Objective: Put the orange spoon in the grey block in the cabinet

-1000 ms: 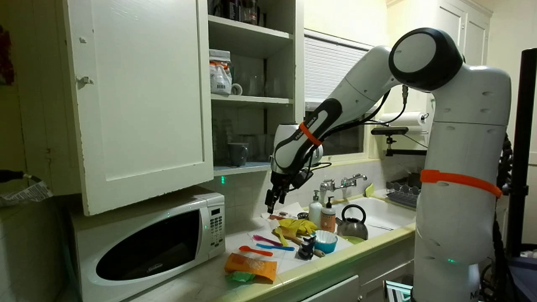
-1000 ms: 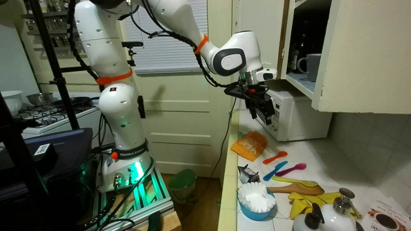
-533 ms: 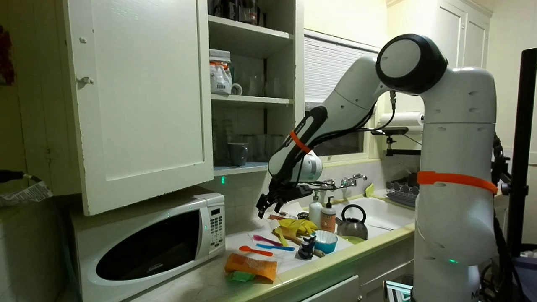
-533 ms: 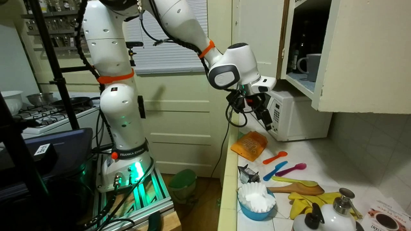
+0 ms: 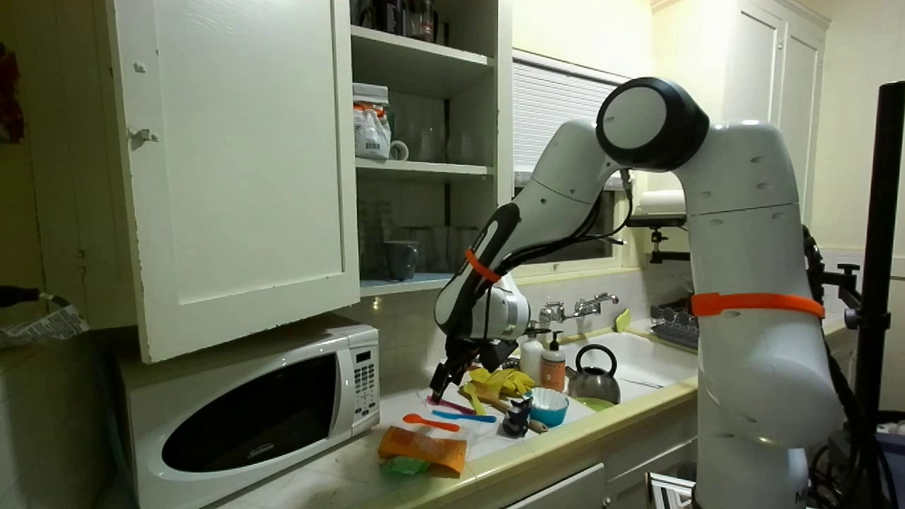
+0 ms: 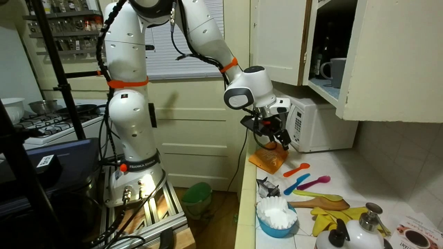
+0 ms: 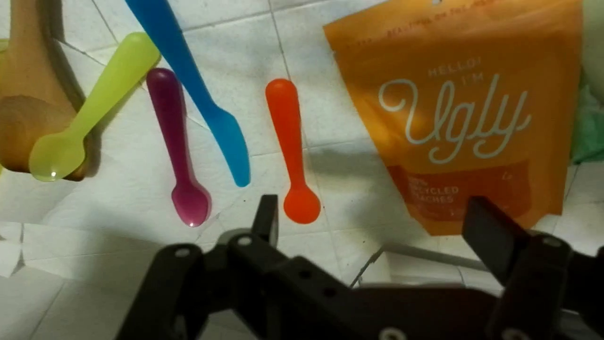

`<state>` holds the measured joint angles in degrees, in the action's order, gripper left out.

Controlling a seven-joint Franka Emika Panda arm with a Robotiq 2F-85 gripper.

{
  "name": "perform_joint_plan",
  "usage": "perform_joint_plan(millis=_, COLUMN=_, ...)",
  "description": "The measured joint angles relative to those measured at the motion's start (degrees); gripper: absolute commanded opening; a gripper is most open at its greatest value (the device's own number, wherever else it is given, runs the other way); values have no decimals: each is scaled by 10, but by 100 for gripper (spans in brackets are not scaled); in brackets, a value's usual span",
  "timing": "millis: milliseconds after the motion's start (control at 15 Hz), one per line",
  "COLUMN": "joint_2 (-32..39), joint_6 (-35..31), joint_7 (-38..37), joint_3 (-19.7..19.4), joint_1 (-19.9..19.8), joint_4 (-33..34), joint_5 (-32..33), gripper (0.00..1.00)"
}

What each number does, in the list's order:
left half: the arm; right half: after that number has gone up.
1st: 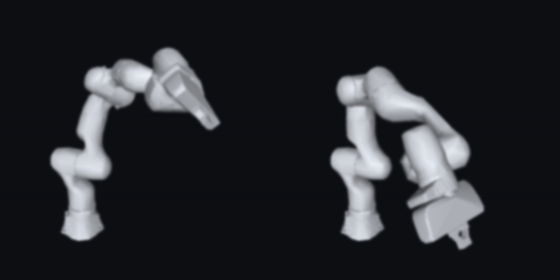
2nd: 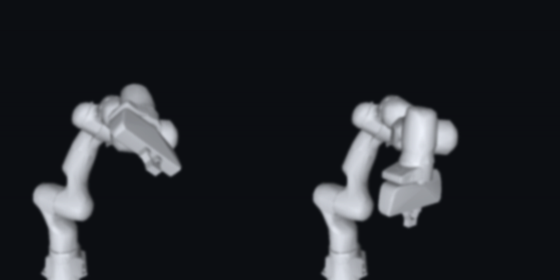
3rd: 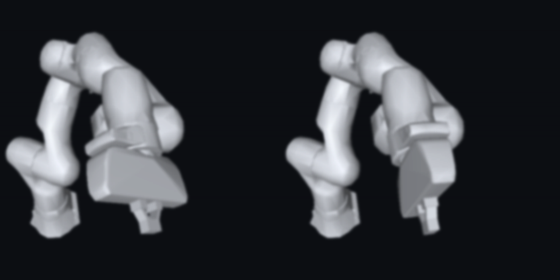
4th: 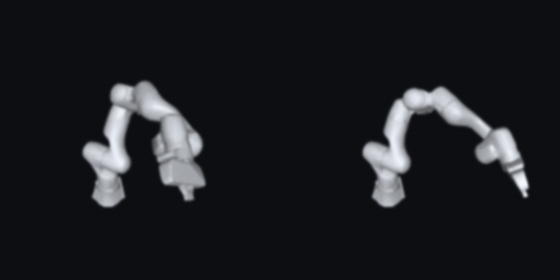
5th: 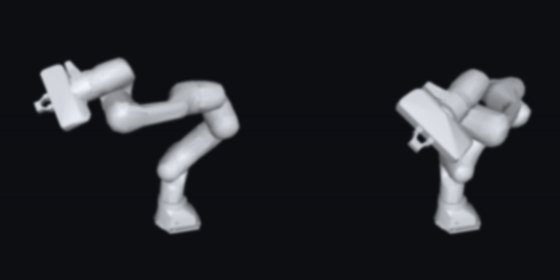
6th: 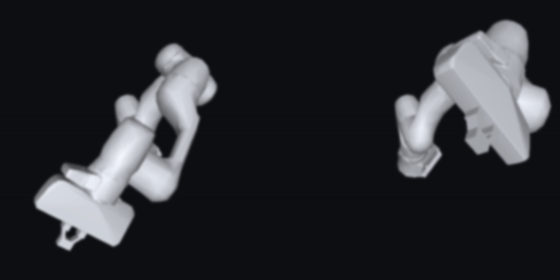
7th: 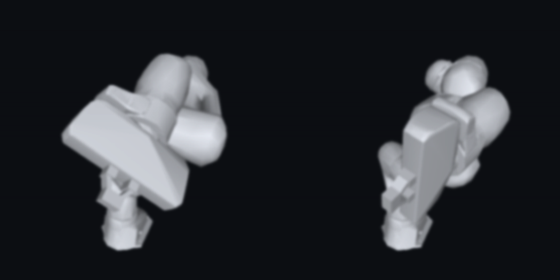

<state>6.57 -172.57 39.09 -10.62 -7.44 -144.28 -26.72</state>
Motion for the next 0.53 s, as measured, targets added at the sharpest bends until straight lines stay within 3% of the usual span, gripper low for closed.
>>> perform_joint_plan(millis=333, joint_2=51, joint_6=6, joint_7=15, joint_3=-5, joint_1=-9, joint_4=27, joint_5=8, gripper=100)
perform_joint_plan(millis=533, joint_2=49, joint_6=4, joint_7=43, joint_3=31, joint_1=-27, joint_4=38, joint_5=-37, gripper=100)
